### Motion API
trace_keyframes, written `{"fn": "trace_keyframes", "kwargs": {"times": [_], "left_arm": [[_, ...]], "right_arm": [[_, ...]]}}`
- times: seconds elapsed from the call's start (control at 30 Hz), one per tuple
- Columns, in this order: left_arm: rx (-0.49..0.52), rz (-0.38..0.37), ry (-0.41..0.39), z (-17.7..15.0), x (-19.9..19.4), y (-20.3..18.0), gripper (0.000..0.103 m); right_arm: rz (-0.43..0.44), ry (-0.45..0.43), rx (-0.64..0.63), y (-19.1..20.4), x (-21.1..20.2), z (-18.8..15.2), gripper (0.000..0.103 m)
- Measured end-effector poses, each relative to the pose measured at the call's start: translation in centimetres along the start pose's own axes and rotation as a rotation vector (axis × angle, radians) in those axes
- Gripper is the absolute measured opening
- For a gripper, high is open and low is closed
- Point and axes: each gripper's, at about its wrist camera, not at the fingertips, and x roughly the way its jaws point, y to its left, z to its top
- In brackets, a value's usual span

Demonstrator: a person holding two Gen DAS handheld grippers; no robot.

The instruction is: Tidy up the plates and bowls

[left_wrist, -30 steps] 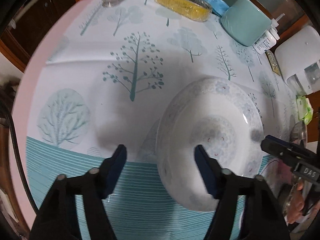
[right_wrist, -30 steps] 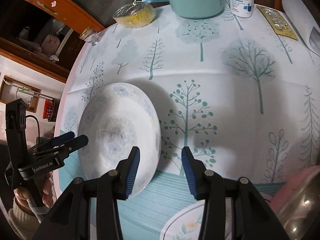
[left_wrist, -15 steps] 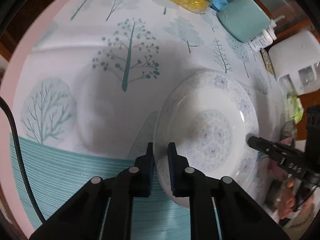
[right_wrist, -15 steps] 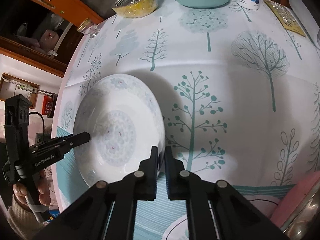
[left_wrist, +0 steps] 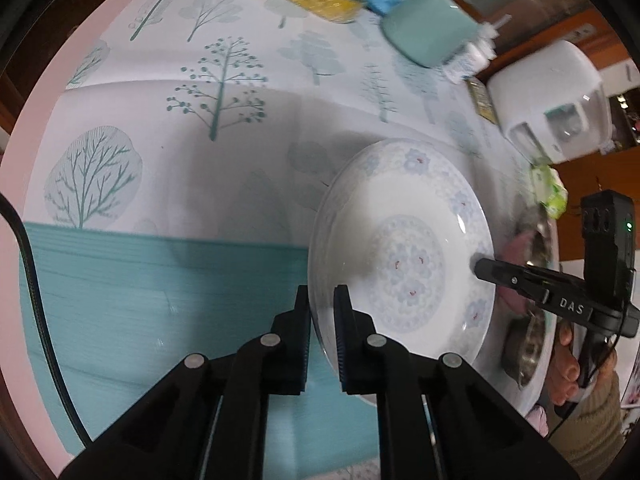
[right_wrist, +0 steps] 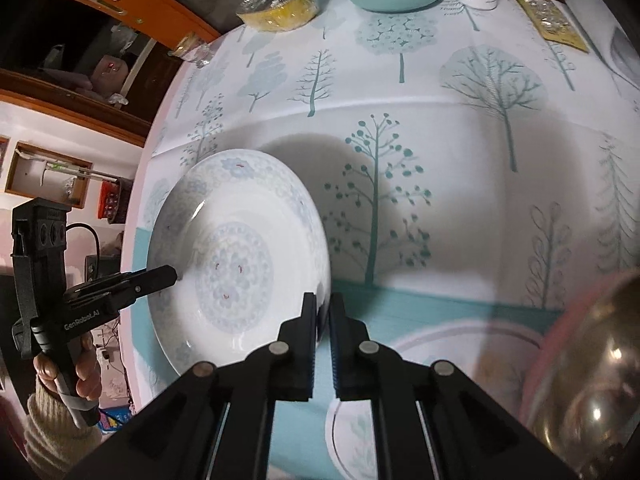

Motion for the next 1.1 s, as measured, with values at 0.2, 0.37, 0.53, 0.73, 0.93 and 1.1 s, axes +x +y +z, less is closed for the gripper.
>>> {"fn": "trace_keyframes", "kwargs": {"times": [0.2,0.37,0.53,0.73,0.93,1.1], "left_arm": [[0.049,-0.038,-0.006,-4.5,-3.5,-3.4,0.009],[0.076,-0.042,0.004,-9.0,-5.6,-6.3,0.009],[0.092,-0.047,0.006,-13.4,-6.8,-9.0,0.009],[0.098,-0.054,0.003,-19.5,-7.2,-11.6,0.010],[0.096,-0.056,-0.003,-24.7,-6.5,-13.0,0.011],[0.099,-0.038,0.010,-28.2,-4.9,-13.6,0.011]], "right_arm": [[0.011,-0.009,-0.007,-0.3,-3.8,-3.8,0.006],[0.004,-0.019,-0.007,-0.6,-7.1,-8.2,0.006],[-0.013,-0.049,-0.021,-1.2,-10.3,-12.9,0.006],[-0.008,-0.069,-0.017,-2.3,-13.1,-18.0,0.006],[-0.016,-0.067,-0.036,-3.5,-13.8,-23.1,0.006],[-0.048,-0.054,-0.058,-4.4,-12.7,-26.7,0.006]]}}
